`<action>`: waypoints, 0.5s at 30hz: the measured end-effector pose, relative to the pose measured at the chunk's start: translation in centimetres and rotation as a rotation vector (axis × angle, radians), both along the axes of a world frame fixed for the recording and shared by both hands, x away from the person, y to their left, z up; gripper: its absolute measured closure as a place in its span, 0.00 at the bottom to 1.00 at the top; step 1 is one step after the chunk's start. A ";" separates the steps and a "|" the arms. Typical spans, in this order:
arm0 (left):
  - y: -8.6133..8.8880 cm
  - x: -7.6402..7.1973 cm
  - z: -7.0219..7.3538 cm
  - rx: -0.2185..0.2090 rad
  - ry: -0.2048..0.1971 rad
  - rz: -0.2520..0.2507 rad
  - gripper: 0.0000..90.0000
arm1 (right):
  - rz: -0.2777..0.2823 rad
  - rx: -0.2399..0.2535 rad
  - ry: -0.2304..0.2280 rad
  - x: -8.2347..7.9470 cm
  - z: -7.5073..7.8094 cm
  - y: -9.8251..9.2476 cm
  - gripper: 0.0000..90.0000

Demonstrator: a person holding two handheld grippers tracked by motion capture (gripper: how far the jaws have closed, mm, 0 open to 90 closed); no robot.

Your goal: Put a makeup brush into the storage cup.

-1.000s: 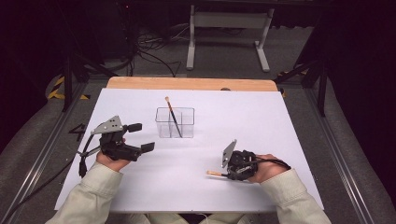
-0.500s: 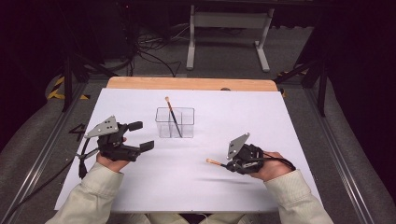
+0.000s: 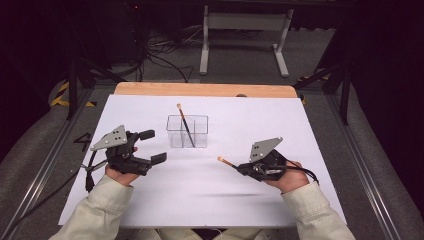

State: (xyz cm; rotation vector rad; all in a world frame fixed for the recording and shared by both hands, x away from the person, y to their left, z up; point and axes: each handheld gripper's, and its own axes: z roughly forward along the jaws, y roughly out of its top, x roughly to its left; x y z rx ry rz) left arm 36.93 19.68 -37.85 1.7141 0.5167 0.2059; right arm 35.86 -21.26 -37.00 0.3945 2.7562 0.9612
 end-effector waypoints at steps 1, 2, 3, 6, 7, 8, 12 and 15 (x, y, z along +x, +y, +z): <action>-0.1 0.0 0.0 -0.001 -0.005 -0.005 0.07 | -0.006 0.011 -0.006 0.0 0.0 0.0 0.92; -0.1 0.0 0.0 0.001 -0.009 -0.008 0.07 | -0.011 0.022 -0.010 0.0 0.0 0.0 0.92; -0.2 -0.1 0.0 -0.006 -0.003 -0.011 0.07 | -0.016 0.035 -0.013 0.0 0.0 0.0 0.92; -0.3 0.0 0.0 -0.008 -0.003 -0.016 0.07 | -0.020 0.070 -0.022 0.0 0.1 0.0 0.92; -0.3 0.0 0.0 -0.011 -0.001 -0.019 0.07 | -0.027 0.101 -0.027 0.0 0.1 0.0 0.92; -0.3 0.0 0.0 -0.012 0.000 -0.021 0.07 | -0.028 0.130 -0.032 -0.1 0.1 0.1 0.92; -0.6 -0.1 0.0 -0.024 0.006 -0.033 0.07 | -0.040 0.175 -0.067 -0.2 -0.1 0.3 0.92; -0.8 0.0 0.0 -0.023 0.007 -0.041 0.08 | -0.048 0.196 -0.082 -0.3 -0.3 0.4 0.92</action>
